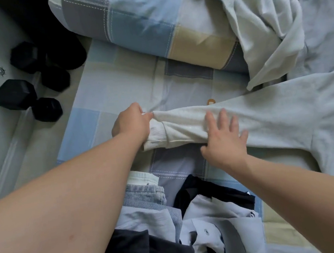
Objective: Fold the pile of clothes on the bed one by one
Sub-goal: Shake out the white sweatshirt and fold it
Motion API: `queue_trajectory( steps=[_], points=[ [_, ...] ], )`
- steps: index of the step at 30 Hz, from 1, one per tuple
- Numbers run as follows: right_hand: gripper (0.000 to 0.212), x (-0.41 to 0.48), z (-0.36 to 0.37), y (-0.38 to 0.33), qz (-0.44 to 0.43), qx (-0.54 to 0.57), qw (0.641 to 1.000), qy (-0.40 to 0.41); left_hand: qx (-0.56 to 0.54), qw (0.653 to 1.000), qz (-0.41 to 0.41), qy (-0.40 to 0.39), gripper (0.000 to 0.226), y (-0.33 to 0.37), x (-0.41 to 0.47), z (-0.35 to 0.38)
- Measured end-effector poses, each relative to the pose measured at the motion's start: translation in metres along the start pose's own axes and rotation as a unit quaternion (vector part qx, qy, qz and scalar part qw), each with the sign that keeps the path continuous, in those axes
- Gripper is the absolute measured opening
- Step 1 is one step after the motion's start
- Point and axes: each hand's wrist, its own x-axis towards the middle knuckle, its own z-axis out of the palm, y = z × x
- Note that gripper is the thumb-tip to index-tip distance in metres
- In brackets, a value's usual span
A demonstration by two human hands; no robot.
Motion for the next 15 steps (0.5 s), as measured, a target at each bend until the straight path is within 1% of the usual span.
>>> queue_trajectory(
  steps=[1,2,4,5,6,7,8,10,13,15],
  points=[
    [0.094,0.001,0.002,0.001,0.007,0.006,1.000,-0.028,0.021,1.000,-0.001,-0.003,0.032,-0.001,-0.003,-0.001],
    [0.093,0.001,0.002,0.003,-0.012,0.021,0.998,-0.062,0.044,0.999,0.007,-0.007,0.033,-0.001,-0.007,-0.002],
    [0.085,-0.002,-0.002,0.008,-0.089,0.079,0.983,-0.136,0.092,0.995,0.044,0.000,0.038,0.003,-0.017,-0.007],
    [0.081,-0.006,-0.007,0.010,-0.122,0.124,0.972,-0.160,0.115,0.991,0.067,0.016,0.040,0.007,-0.024,-0.010],
    [0.076,-0.013,-0.014,0.014,-0.142,0.168,0.961,-0.167,0.132,0.987,0.089,0.032,0.042,0.012,-0.032,-0.012],
    [0.071,-0.021,-0.021,0.020,-0.151,0.205,0.955,-0.150,0.138,0.983,0.113,0.041,0.042,0.020,-0.042,-0.014],
    [0.067,-0.030,-0.028,0.028,-0.153,0.231,0.954,-0.117,0.138,0.980,0.138,0.041,0.041,0.028,-0.053,-0.014],
    [0.063,-0.046,-0.039,0.049,-0.139,0.256,0.955,-0.051,0.133,0.973,0.187,0.026,0.038,0.049,-0.077,-0.009],
    [0.062,-0.071,-0.051,0.102,-0.077,0.276,0.958,-0.027,0.121,0.961,0.248,-0.002,0.034,0.088,-0.125,0.015],
    [0.062,-0.091,-0.053,0.153,-0.043,0.276,0.960,-0.023,0.117,0.953,0.278,-0.029,0.032,0.114,-0.166,0.043]
  ],
)
